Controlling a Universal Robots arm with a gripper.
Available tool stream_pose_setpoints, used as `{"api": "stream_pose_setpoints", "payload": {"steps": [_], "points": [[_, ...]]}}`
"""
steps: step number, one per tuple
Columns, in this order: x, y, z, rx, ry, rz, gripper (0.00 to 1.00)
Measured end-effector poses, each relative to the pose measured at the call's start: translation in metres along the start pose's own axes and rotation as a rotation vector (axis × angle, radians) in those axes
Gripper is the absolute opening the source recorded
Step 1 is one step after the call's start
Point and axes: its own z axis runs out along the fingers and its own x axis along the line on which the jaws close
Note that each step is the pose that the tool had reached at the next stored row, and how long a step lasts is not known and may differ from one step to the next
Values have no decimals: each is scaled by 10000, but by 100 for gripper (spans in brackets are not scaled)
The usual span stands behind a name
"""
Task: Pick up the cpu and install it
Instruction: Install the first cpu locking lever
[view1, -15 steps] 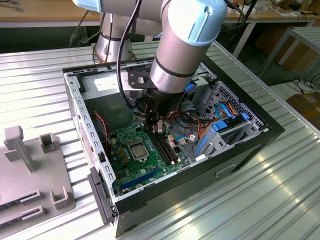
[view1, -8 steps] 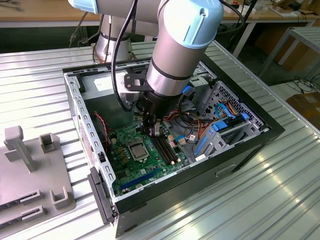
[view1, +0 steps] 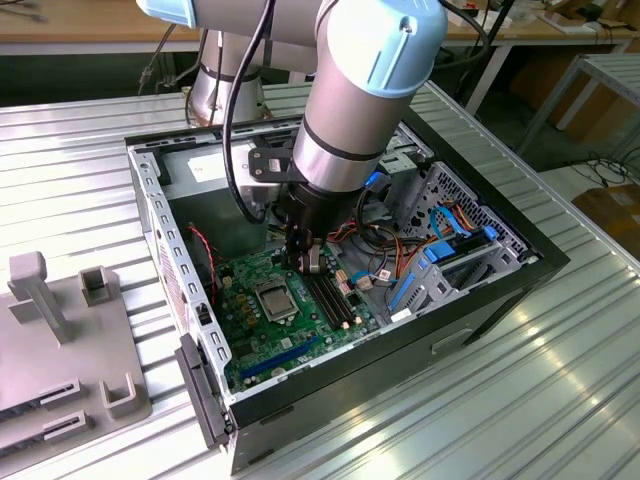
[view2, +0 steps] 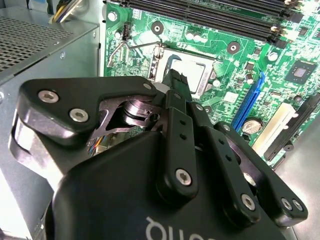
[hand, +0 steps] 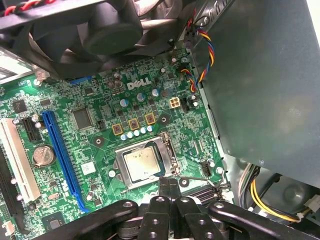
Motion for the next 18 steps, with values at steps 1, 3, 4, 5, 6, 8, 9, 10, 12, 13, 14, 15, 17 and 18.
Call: {"api": "stream_pose_setpoints", "payload": {"steps": [1,3,4,5,6,8,9,10,12,13,14,15,17,18], "points": [[0,0,0,0,0,0,11],[-1,-8,0,1,0,-3,11],[-8,-26,0,0,0,-1,11],[-31,-77,3,1,-1,-1,11],[-47,-102,3,-1,0,-1,11],[-76,-123,5,0,-3,-1,11],[-90,-121,6,0,-1,1,11],[-113,-118,8,0,-2,1,11],[-126,-118,9,-13,-32,-26,11],[-129,-118,10,-20,-41,-77,11],[-130,-119,10,-29,-36,-188,11],[-130,-119,10,-37,-31,-286,11],[-134,-126,6,-46,-33,-361,11],[-141,-137,0,-52,-49,-368,11]]}}
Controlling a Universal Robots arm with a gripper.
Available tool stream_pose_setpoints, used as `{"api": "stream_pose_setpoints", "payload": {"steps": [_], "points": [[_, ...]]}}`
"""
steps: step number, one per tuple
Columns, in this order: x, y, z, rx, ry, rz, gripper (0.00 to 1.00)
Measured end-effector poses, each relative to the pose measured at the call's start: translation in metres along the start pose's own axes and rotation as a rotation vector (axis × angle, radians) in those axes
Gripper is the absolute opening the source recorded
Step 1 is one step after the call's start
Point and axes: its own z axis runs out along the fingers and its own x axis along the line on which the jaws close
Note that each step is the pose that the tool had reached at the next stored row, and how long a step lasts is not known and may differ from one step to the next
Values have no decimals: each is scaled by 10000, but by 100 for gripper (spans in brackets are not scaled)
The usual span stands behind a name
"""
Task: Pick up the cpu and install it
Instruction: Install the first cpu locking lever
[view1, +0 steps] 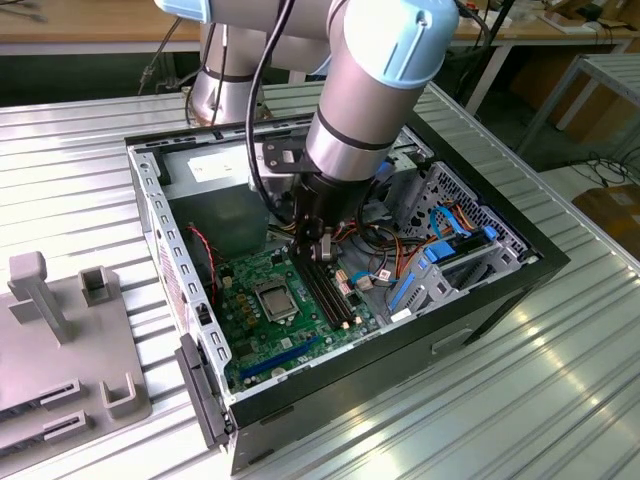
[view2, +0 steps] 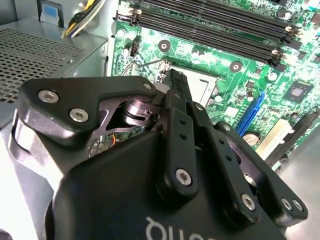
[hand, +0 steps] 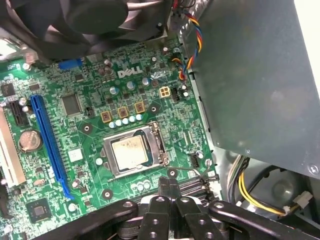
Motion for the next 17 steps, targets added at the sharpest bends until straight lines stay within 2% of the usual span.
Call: {"api": "stream_pose_setpoints", "payload": {"steps": [1,2,5,8,10,12,13,16,17], "points": [[-12,-28,-7,-52,-183,-37,11],[-18,-37,-9,-76,-266,-55,11],[-47,-44,-8,-117,-409,-68,11],[-83,-43,-5,-145,-504,-85,11],[-98,-41,-3,-184,-641,-105,11],[-116,-41,-1,-239,-839,-124,11],[-132,-42,0,-278,-984,-130,11],[-168,-36,11,-346,-1229,-149,11],[-177,-34,16,-366,-1293,-162,11]]}}
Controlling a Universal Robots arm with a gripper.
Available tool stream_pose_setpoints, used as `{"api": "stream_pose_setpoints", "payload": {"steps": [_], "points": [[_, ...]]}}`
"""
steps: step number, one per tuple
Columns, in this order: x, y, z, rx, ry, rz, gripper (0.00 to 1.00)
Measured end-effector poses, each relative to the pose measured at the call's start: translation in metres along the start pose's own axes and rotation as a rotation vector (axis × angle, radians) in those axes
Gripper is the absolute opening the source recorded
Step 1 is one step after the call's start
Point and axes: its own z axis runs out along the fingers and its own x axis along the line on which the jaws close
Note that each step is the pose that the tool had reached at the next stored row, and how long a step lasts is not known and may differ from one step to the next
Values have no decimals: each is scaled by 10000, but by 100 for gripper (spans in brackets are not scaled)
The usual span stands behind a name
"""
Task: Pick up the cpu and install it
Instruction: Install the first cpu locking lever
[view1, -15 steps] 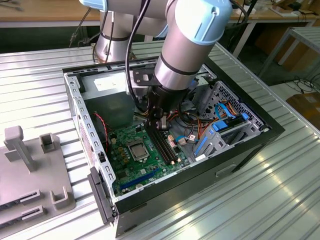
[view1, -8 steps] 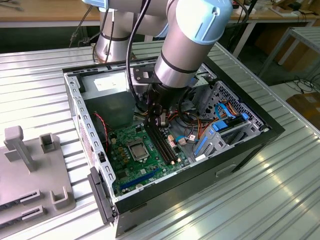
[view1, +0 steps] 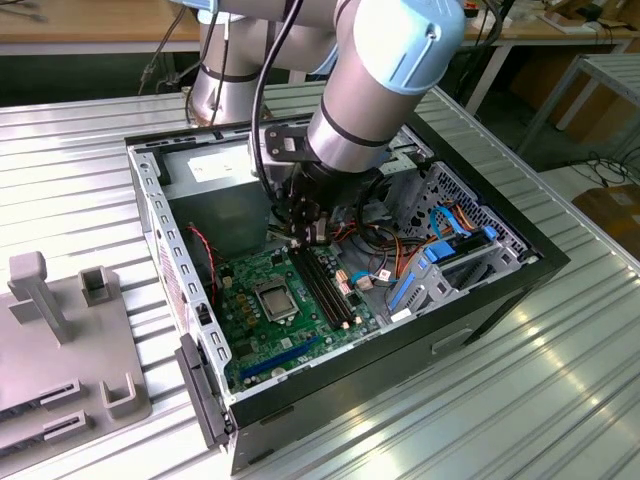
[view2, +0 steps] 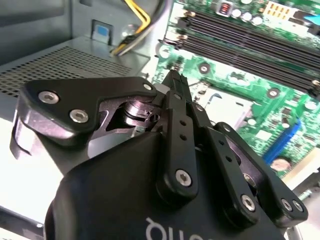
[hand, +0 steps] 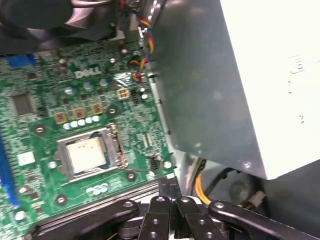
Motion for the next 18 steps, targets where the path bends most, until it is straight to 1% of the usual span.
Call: {"api": "stream_pose_setpoints", "payload": {"steps": [1,4,6,8,10,12,14,15,18], "points": [[-4,2,9,-24,-72,-25,11],[-15,4,34,-79,-235,-78,11],[-22,5,51,-105,-322,-101,11],[-21,11,71,-124,-370,-127,11],[-8,32,101,-157,-440,-183,11],[1,34,139,-188,-548,-202,11],[6,35,158,-203,-596,-211,11],[8,36,166,-208,-611,-221,11],[28,31,169,-218,-609,-256,11]]}}
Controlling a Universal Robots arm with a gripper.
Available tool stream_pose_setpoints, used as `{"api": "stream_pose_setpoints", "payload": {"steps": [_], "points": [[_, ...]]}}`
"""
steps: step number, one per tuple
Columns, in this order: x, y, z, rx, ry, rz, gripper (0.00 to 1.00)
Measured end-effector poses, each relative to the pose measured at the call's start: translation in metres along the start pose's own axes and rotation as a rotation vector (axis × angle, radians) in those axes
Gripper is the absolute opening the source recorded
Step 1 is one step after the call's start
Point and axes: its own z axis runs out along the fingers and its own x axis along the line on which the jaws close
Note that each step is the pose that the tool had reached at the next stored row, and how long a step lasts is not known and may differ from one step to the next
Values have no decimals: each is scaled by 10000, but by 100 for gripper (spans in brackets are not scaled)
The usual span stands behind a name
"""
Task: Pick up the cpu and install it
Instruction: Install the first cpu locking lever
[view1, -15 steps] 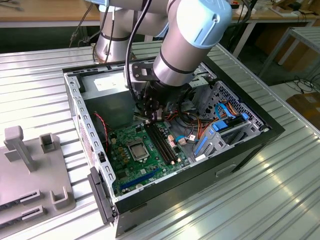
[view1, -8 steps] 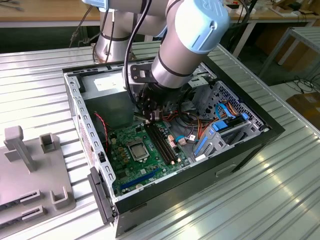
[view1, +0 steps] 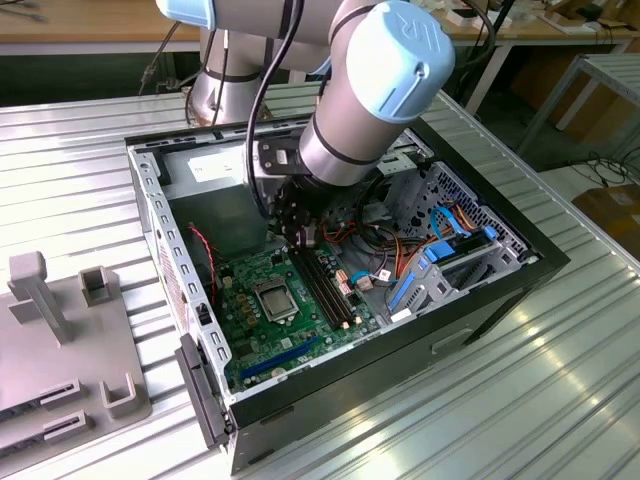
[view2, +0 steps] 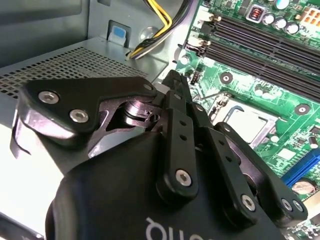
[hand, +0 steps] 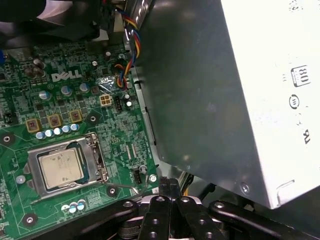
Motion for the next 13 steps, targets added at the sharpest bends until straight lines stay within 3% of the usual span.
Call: {"api": "stream_pose_setpoints", "payload": {"steps": [2,6,13], "points": [[18,-3,-5,-8,17,-37,11],[42,-9,-12,-19,143,-159,11],[53,-12,-12,-12,467,-328,11]]}}
